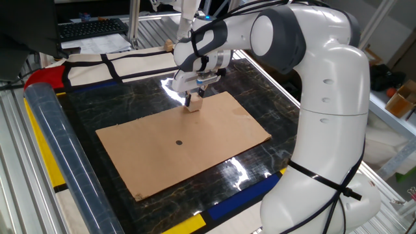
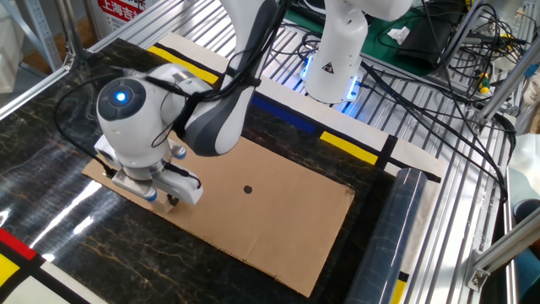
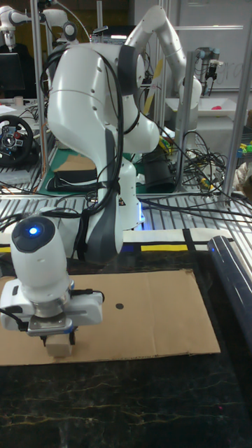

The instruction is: Grab the block and place it at the designated location

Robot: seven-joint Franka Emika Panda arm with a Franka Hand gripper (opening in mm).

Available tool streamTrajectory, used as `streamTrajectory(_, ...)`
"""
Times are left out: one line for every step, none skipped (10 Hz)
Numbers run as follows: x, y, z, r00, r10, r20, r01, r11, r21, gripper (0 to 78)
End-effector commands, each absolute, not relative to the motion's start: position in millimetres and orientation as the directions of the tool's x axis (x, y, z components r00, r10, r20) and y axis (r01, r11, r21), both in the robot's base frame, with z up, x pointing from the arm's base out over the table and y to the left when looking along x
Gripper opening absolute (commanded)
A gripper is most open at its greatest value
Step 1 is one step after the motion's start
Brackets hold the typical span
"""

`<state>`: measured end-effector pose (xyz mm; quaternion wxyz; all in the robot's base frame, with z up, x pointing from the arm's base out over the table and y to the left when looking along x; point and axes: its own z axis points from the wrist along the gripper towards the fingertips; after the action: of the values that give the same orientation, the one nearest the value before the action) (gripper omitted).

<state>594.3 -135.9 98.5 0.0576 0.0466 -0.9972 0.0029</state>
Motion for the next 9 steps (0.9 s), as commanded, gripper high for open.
streamTrajectory(588,-125,136,-0.988,-0.102,0.114,-0.102,0.995,0.008,1.1)
streamTrajectory(580,-120,133,-0.989,-0.100,0.105,-0.100,0.995,0.004,1.1)
streamTrajectory(571,-114,131,-0.990,-0.096,0.105,-0.096,0.995,-0.002,1.1)
streamTrajectory(561,-109,130,-0.990,-0.094,0.108,-0.096,0.995,-0.016,1.1)
streamTrajectory(551,-103,129,-0.990,-0.089,0.108,-0.091,0.996,-0.016,1.1)
streamTrajectory(545,-99,129,-0.990,-0.085,0.111,-0.087,0.996,-0.016,1.1)
streamTrajectory(545,-99,129,-0.990,-0.085,0.111,-0.087,0.996,-0.016,1.1)
streamTrajectory(532,-79,135,-0.991,-0.072,0.115,-0.075,0.997,-0.021,1.1)
streamTrajectory(526,-68,140,-0.991,-0.073,0.116,-0.078,0.996,-0.038,1.1)
